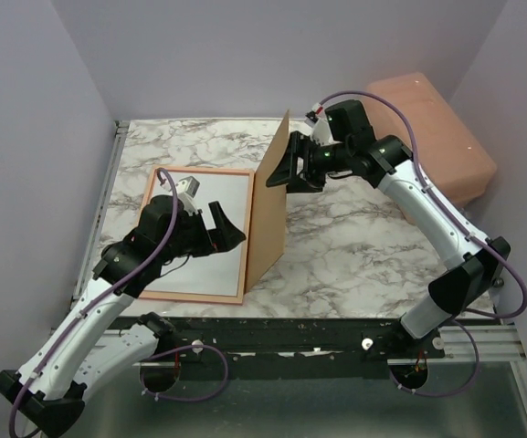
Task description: Put the photo into the frame
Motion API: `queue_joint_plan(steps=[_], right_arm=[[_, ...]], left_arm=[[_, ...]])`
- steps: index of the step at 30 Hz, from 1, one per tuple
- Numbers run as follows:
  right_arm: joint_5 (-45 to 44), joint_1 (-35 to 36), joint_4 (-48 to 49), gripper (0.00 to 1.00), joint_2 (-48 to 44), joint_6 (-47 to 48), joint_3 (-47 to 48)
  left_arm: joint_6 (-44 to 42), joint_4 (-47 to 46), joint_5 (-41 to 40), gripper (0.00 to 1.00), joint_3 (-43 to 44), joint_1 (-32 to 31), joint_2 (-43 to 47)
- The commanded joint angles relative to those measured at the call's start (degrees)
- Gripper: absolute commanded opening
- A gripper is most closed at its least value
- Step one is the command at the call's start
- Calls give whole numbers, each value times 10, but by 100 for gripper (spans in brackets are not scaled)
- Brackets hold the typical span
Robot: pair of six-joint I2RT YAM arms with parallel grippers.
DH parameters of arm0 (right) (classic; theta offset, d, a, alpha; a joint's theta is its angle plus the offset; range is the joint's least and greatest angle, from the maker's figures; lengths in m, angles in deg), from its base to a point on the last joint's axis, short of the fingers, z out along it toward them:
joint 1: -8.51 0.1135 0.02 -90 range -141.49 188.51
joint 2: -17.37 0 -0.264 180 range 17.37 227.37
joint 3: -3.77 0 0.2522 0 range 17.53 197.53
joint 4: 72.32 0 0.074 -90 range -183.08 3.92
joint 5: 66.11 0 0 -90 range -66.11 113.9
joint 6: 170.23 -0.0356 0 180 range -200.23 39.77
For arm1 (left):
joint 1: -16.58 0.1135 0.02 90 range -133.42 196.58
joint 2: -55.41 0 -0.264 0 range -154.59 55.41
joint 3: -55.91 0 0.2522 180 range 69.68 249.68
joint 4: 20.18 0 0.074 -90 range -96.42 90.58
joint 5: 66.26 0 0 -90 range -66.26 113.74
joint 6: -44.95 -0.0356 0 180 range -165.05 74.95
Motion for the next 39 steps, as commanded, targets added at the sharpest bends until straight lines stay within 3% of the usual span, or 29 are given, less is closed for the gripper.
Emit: queue_joint_plan(steps=[1, 6, 12, 19, 31, 39], right_arm=[[56, 22, 99, 70, 12, -29, 18], [93, 45, 189, 72, 21, -62, -10], [146, 59, 321, 75, 11, -113, -93], [158, 63, 379, 75, 9, -126, -154], [199, 102, 483, 75, 51, -178, -185], [158, 99, 382, 76, 25, -116, -160]], left_arm=[[18, -4, 12, 99, 83, 10, -21], [9, 6, 21, 98, 166, 55, -61], [28, -62, 191, 98, 196, 163, -110], [-10, -39, 285, 98, 226, 202, -201], [-66, 19, 296, 99, 296, 217, -283], [-136, 113, 233, 89, 346, 221, -330]])
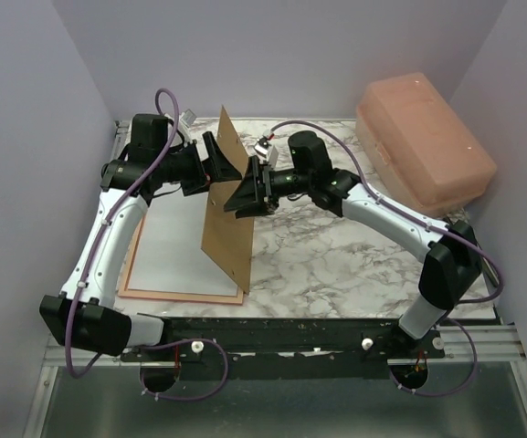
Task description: Put the photo into the frame
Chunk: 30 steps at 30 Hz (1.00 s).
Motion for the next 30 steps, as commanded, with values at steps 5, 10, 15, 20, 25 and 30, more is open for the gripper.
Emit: queue_joint_plan(steps=[5, 10, 15, 20, 25, 30], right_arm=[[-60, -28, -105, 76, -53, 47, -26], [-67, -56, -123, 75, -76, 63, -71], [-115, -61, -192, 75, -84, 111, -69], [-152, -66, -234, 75, -96, 129, -76], [-181, -70, -260, 80, -112, 144, -96], [-214, -74, -284, 86, -125, 158, -117]], left_arm=[[-100, 135, -96, 82, 71, 3, -45], [-116, 157, -99, 58, 87, 3, -61], [-124, 168, -104, 32, 86, 3, -69], [-124, 169, -115, 12, 71, 3, -69], [-114, 157, -105, 0, 50, 11, -58], [-84, 95, -14, 0, -4, 60, -13]])
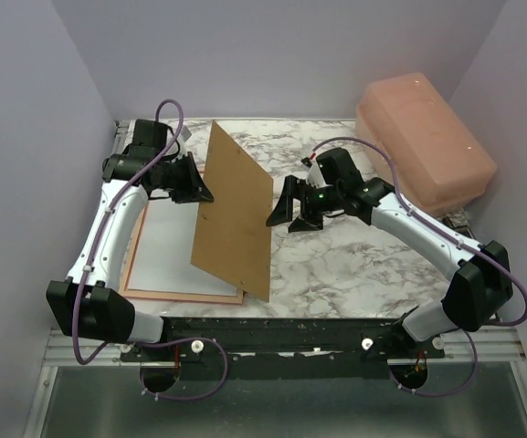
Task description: Put the photo into the frame
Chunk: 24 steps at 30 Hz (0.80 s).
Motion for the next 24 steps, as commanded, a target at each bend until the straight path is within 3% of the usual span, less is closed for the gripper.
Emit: queue_joint_plan(steps=[1, 9, 16, 24], right_arm=[[-55, -6, -44, 87, -18, 28, -19], [-88, -7, -54, 88, -3, 43, -45], [-87, -6, -39, 88, 69, 48, -47], [-79, 25, -14, 86, 200, 36, 10]], left_arm=[[31, -75, 102, 0, -50, 53, 61], [100, -179, 232, 0, -125, 202, 190], [203, -282, 342, 0, -166, 330, 275], [246, -366, 359, 0, -193, 355, 322]])
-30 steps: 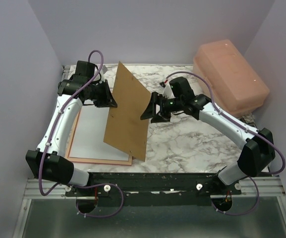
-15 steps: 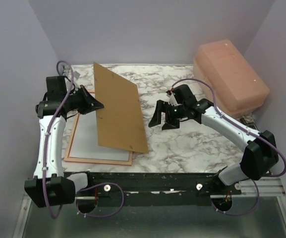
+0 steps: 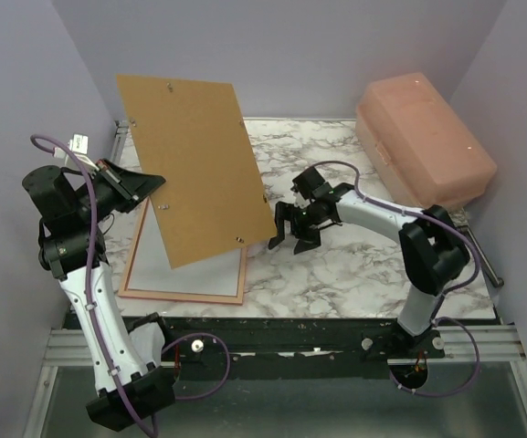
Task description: Put the photo into the frame
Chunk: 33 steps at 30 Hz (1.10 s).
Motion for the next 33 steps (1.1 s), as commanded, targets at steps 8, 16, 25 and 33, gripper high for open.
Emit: queue_joint_plan(steps=[8, 16, 25, 33], right_arm=[[18, 61, 71, 82, 149, -41, 103], [13, 67, 119, 80, 187, -72, 93], [-2, 82, 138, 76, 232, -84, 116], [-128, 105, 40, 60, 268, -59, 176]], left_arm=[[133, -229, 106, 0, -42, 15, 35], [271, -441, 122, 0, -101, 31, 44], [304, -521, 109, 0, -114, 47, 45], [244, -448, 97, 0, -121, 48, 61]])
